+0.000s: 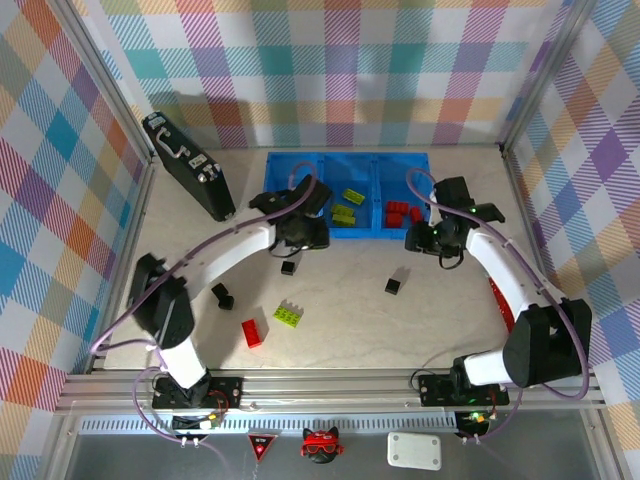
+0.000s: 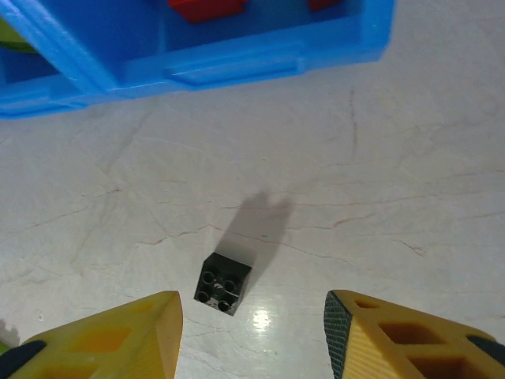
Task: Sort the legos into containers by color
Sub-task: Place the lego in the container.
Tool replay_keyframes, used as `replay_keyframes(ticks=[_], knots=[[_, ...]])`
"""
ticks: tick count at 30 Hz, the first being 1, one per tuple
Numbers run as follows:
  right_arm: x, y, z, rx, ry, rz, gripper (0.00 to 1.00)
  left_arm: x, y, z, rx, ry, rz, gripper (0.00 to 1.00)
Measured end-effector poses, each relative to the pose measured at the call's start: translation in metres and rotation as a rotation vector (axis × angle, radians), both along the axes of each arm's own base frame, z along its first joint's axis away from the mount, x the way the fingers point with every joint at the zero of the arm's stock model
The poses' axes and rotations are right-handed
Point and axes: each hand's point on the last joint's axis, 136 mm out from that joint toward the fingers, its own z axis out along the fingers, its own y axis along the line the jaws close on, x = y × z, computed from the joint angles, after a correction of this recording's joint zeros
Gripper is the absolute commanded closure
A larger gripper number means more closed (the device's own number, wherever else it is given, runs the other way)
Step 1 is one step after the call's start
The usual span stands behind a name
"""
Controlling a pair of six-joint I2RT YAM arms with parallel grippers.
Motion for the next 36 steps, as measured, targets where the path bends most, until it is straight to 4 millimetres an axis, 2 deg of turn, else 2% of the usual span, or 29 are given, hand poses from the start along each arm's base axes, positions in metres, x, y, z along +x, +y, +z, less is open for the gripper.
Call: replay_keyframes(ticks=[4,7,12,18,25,32,36], knots=[[-0.002,-0.008,0.003,0.002,-0.010,-0.026,0.48,0.030,-0.034,-0.005,-0.038,-0.026,-0.054,0.71],[-0.002,-0.012,0.005,0.003,-0.019,-0.039,0.48,0.048,-0.053,-0.018,-0.066,-0.021,-0.085,0.71],[-0.007,-0.016,0.004,0.001,-0.008,-0.050,0.48,0.077,-0.072,-0.046,-0.093,-0.002,-0.106,0.71],[-0.007,-0.017,0.003,0.000,-0.004,-0.051,0.48,0.098,-0.074,-0.067,-0.117,0.026,-0.104,0.71],[-0.008,-0.017,0.003,0.000,-0.002,-0.051,0.48,0.108,-0.074,-0.083,-0.153,0.050,-0.115,0.71],[-0.008,-0.016,0.002,0.003,0.000,-0.049,0.48,0.111,-0.076,-0.095,-0.165,0.071,-0.121,0.63],[-0.009,-0.015,0.001,0.012,0.004,-0.046,0.48,0.112,-0.075,-0.095,-0.165,0.072,-0.121,0.49]])
